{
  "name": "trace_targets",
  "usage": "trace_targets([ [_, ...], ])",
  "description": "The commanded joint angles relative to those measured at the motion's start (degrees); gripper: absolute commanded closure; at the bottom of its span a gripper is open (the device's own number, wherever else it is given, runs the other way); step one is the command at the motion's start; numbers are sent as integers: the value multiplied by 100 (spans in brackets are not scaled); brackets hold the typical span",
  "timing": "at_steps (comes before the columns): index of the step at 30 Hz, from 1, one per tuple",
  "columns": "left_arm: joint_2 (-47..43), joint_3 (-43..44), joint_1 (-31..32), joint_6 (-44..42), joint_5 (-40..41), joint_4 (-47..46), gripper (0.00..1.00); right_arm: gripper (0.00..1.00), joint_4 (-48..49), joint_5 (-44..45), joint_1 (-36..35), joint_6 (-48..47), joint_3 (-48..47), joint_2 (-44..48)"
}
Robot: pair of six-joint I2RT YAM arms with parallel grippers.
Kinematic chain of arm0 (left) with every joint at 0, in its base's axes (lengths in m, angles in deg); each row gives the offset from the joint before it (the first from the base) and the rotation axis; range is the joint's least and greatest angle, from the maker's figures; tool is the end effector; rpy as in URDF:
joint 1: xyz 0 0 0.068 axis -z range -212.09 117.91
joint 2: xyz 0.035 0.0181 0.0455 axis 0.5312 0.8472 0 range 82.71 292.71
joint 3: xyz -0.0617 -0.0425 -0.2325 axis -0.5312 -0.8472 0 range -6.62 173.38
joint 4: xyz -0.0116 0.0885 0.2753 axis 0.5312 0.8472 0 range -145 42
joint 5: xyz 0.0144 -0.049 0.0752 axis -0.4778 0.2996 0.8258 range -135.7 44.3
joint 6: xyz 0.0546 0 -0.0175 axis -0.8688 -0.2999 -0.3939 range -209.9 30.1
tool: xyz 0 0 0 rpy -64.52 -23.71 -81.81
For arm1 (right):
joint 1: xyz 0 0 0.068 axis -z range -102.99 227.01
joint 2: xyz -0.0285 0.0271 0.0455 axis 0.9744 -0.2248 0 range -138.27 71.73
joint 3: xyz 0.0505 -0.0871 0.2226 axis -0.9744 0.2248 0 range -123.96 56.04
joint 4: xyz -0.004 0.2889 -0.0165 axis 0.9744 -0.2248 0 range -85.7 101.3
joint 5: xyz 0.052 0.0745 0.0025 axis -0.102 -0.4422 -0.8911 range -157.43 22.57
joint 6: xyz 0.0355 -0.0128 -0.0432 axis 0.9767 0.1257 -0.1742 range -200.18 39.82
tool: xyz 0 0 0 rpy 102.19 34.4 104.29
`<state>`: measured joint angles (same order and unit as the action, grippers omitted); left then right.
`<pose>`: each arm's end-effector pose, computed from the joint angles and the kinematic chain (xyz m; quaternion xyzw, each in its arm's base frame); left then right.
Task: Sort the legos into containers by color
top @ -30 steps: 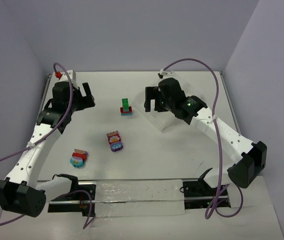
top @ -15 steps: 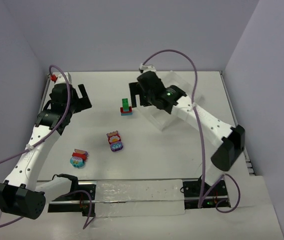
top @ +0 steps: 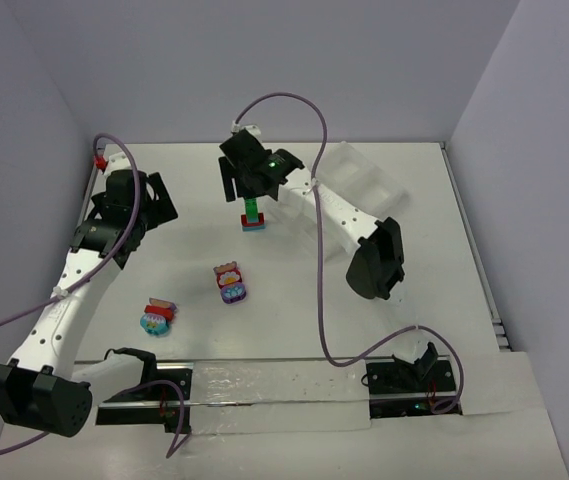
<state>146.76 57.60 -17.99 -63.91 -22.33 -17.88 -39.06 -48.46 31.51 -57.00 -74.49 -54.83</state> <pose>0.2762 -0.0527 0.3183 -0.1807 0.8621 0.0203 0.4729 0.3647 0.3523 0.2993 -0.1172 0.9103 0.0803 0.3888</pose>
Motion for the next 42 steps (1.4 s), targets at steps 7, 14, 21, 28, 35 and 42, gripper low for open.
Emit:
trace_targets([
  [7,-187,179,-35,-182,259,-51,1,14,-207,137,151,411,-390,-556],
  [14,-148,100,-39,-129,116,-65,1,22,-166,132,200,485,-447,-809],
  [21,-205,56,-39,-182,169,-39,1,36,-44,-52,208,520,-473,-914],
  [28,-319,-25,-39,-199,180,-3,1,53,16,-38,217,512,-372,-897],
  [35,-437,-41,-39,-208,230,52,1,100,58,25,208,497,-301,-647],
  [42,-516,15,-39,-466,-864,-24,1,100,171,-977,223,97,-110,242],
])
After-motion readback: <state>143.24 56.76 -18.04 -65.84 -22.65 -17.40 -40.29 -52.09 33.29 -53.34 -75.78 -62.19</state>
